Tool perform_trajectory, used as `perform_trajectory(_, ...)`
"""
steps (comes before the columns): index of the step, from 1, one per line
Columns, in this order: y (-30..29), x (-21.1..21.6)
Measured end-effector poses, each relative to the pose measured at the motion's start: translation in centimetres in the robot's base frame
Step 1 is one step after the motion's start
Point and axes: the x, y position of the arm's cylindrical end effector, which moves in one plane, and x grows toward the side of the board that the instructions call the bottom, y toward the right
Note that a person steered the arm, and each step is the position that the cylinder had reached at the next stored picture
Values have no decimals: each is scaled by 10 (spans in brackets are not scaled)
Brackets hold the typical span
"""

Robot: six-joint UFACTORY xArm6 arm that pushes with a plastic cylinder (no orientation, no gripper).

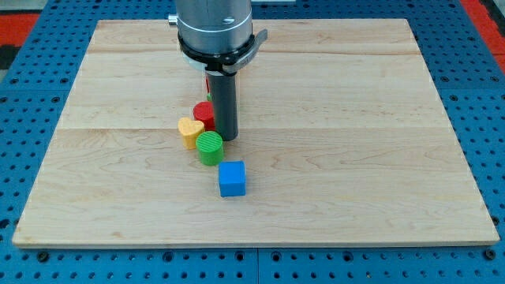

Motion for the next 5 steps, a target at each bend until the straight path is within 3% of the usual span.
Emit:
perform_trajectory(2, 1, 36)
perform_trajectory(3, 27, 26)
perform_trajectory(4, 67, 57)
perform_trajectory(5, 68, 81)
